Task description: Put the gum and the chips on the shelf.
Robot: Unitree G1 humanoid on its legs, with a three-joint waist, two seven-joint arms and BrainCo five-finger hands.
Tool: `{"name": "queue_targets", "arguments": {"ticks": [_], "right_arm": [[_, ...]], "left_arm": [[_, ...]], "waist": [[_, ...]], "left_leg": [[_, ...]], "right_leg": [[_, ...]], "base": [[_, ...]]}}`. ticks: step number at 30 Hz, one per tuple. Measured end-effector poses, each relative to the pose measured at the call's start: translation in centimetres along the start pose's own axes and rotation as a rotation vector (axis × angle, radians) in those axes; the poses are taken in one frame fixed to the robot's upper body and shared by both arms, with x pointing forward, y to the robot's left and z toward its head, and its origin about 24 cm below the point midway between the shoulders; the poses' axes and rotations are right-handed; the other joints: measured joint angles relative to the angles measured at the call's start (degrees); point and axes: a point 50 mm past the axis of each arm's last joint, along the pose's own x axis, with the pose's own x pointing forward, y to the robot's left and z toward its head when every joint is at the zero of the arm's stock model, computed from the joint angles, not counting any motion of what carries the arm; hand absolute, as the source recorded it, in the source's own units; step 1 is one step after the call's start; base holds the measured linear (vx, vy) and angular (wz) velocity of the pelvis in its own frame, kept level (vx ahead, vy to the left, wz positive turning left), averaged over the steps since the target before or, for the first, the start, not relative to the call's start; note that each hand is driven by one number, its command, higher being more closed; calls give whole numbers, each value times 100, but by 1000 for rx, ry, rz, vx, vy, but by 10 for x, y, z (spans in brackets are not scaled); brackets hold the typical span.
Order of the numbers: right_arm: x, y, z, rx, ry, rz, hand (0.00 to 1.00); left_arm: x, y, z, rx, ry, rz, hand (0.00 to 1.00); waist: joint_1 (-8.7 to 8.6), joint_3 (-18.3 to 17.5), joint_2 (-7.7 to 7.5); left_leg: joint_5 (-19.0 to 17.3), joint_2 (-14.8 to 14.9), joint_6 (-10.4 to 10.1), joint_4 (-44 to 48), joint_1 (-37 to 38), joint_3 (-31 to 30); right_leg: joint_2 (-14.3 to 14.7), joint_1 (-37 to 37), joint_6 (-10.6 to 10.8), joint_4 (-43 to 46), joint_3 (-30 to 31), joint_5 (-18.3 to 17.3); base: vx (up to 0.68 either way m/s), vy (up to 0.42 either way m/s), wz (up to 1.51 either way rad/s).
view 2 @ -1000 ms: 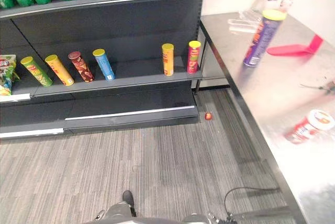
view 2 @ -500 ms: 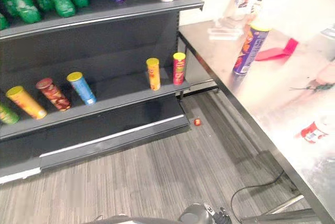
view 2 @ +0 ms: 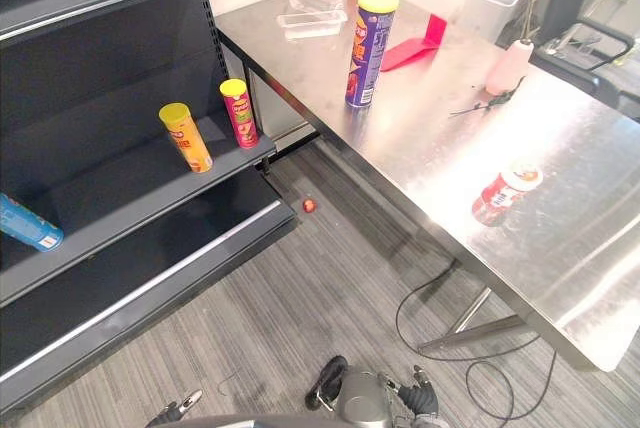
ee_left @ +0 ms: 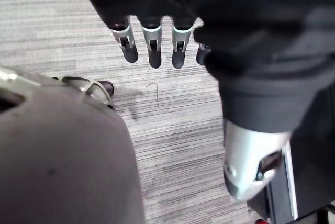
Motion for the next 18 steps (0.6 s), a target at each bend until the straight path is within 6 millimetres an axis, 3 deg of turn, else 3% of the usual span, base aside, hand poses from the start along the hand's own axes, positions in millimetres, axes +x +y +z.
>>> {"name": "queue_targets", "arguments": {"ticks": [2,3,4,5,6,7,8,9,11,13,16,17,18], "right_arm": [[0,-2,1,0,-5,-6,0],[1,-7,3,-12,-8,-15,0],[2,-10,5,-47,-12,-7,0],[3,-9,6,-56,-11,-2,0],[6,-9,11,-82,-14,12,0],[8,-6,17,-98,-25,25,0],[9,-7,19,-106,-26,24,0],[12,-8,24,-111,-26,20,0],[12,-9,20,-116,2,20,0],[14,-7,22,-116,-2,38,0],[13,-8,19,-107,8,34,0],[11,-10,14,-104,20,28,0],[8,-19,6,-112,43,8,0]], "left_arm": [[0,1,-1,10,2,7,0],[0,-2,-4,13,13,2,0],[-1,-6,-10,7,27,-8,0],[-1,-4,-9,-7,21,0,0],[0,-4,-2,-18,1,4,0],[0,-5,-6,-26,7,3,0],[-1,-6,-6,-29,6,3,0],[0,-6,-6,-54,0,6,0],[-1,-7,-8,-77,2,12,0],[-1,-6,-7,-101,-9,26,0],[-1,-6,-7,-113,-1,42,0],[-1,-6,-7,-113,2,45,0],[-1,-12,-12,-117,17,39,0]], "waist": [[9,-110,7],[-2,-171,125],[12,-274,235],[27,-235,184],[55,-261,166],[89,-233,182],[139,-206,210],[167,-185,291],[178,-174,302],[257,-180,265],[215,-180,265],[169,-195,298],[156,-256,506]], "left_leg": [[-411,30,-13,393,-133,185],[-504,94,-113,540,-141,429],[-390,289,-537,1049,-166,663],[-418,416,-545,1737,-342,593],[-2,769,-359,3192,-832,260],[666,1096,-171,4346,-1348,-187],[641,1166,-180,4697,-1505,-339],[197,1206,-182,5008,-1741,-546],[11,1153,-55,4680,-1901,-835],[35,945,14,3500,-2100,-1352],[400,646,127,1646,-2134,-2105],[941,544,116,941,-2128,-2456],[1651,535,13,609,-2136,-2765]], "right_leg": [[-155,-150,-111,305,44,-106],[-151,-223,-76,417,75,-189],[-31,-215,17,326,128,-251],[-54,-224,41,302,256,-269],[64,-228,23,92,552,-261],[209,7,-7,-334,802,-202],[285,109,-13,-539,963,-85],[393,272,23,-776,1358,96],[465,615,68,-1003,1870,168],[460,755,186,-1162,2564,222],[436,774,520,-1330,3167,335],[435,796,716,-1403,3361,368],[527,826,965,-1460,3510,401]], "base": [[-2,57,-45],[121,73,-66],[248,88,-74],[227,20,-106],[332,-62,-129],[261,-60,-141],[291,31,-146],[236,156,-144],[236,162,-143],[267,254,-173],[207,267,-128],[296,423,-92],[313,436,-77]]}}
